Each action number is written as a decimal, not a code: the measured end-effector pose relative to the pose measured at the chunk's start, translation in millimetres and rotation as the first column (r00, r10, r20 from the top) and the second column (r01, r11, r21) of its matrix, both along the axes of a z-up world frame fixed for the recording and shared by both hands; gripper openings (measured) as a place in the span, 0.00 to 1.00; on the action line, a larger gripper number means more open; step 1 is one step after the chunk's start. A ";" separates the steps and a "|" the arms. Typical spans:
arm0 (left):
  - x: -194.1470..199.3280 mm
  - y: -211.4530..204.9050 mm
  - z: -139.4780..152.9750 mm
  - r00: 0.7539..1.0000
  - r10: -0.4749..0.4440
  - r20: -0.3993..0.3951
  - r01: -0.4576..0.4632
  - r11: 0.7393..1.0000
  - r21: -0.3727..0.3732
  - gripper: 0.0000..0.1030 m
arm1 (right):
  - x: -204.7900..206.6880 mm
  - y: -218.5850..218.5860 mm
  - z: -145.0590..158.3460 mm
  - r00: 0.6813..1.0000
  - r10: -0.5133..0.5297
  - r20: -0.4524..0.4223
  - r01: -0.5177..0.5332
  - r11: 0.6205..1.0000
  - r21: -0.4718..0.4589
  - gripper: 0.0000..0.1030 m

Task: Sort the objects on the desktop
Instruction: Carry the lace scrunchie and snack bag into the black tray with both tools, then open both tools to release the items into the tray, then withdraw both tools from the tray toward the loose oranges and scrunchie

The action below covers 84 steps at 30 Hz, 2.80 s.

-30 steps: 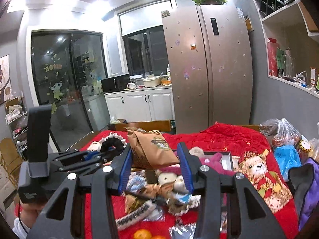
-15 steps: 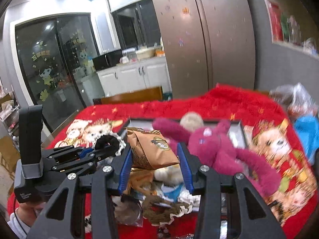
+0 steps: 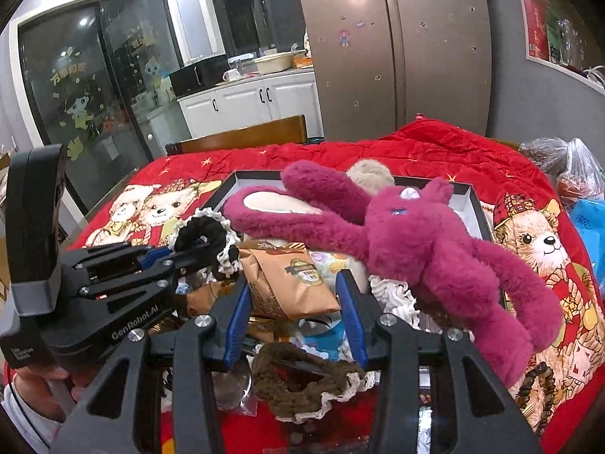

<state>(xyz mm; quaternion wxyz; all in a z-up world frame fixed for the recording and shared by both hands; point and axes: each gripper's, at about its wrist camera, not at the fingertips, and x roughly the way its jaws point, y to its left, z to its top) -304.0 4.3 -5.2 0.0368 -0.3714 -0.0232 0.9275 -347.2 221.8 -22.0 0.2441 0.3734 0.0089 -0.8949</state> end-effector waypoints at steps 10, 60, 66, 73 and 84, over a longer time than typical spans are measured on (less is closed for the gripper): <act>-2.1 0.2 -3.8 1.000 -0.004 0.011 0.004 1.000 0.005 0.09 | -6.6 0.2 -11.4 0.997 -0.021 0.069 0.019 0.999 0.032 0.44; 2.5 -9.4 18.2 0.999 0.033 -0.004 -0.033 0.998 0.055 0.76 | 4.6 1.8 19.4 0.999 -0.016 -0.041 0.018 0.999 0.038 0.99; 3.8 -7.9 19.6 1.000 0.026 -0.011 -0.025 0.999 0.041 0.76 | 5.2 -1.1 19.3 0.998 -0.032 -0.060 0.037 0.995 0.088 1.00; 8.6 -6.3 30.8 1.000 0.018 -0.024 -0.017 1.000 0.021 0.76 | 8.5 1.9 30.8 0.996 -0.053 -0.074 0.059 0.995 0.081 1.00; 63.6 -5.6 87.2 0.988 0.030 -0.153 -0.029 1.000 0.005 0.79 | 56.1 8.6 91.9 0.972 -0.088 -0.216 0.105 0.992 0.066 1.00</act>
